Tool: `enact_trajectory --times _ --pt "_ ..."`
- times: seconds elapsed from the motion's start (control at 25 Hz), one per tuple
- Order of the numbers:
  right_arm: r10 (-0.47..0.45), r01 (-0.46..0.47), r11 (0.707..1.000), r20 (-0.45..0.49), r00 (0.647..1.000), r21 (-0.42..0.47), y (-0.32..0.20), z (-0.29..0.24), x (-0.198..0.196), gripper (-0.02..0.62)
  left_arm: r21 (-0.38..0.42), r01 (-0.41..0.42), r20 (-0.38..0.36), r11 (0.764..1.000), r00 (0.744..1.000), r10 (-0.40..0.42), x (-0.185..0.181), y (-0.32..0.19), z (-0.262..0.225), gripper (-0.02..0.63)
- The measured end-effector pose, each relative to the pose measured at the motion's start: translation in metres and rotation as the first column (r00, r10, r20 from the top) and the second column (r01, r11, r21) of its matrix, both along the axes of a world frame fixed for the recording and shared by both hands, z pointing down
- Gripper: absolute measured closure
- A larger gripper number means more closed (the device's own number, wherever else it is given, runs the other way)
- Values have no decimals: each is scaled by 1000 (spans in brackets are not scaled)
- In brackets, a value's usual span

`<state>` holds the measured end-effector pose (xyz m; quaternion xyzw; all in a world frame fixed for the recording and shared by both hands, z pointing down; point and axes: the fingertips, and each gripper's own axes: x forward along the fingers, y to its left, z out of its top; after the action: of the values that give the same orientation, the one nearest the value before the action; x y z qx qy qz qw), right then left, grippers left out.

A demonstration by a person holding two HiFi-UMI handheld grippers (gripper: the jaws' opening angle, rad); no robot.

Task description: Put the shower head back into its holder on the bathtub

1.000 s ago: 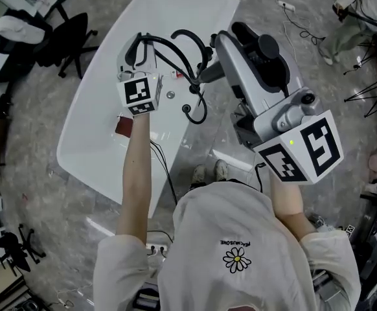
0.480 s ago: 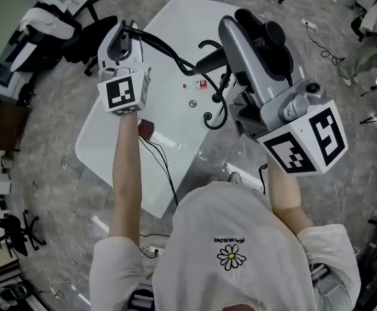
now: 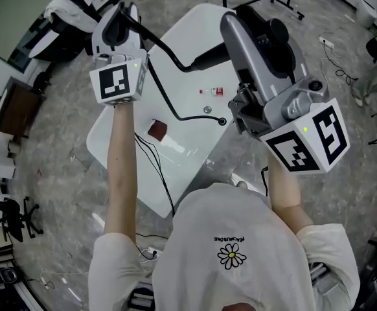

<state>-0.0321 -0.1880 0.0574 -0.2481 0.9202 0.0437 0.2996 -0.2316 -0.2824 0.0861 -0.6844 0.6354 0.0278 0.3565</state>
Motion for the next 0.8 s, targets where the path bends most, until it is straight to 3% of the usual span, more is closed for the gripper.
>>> enact_trajectory --times 0.32,0.52,0.8 --pt "107 -107 994 12 994 24 6 -8 5 489 17 -98 51 995 994 97 29 -11 -20 545" --pt "199 -199 979 22 980 31 3 1 39 491 32 -200 60 979 978 198 81 -24 -17 545" --pt "282 -284 957 41 958 54 13 -6 88 491 102 -329 102 939 942 320 151 -20 -45 545"
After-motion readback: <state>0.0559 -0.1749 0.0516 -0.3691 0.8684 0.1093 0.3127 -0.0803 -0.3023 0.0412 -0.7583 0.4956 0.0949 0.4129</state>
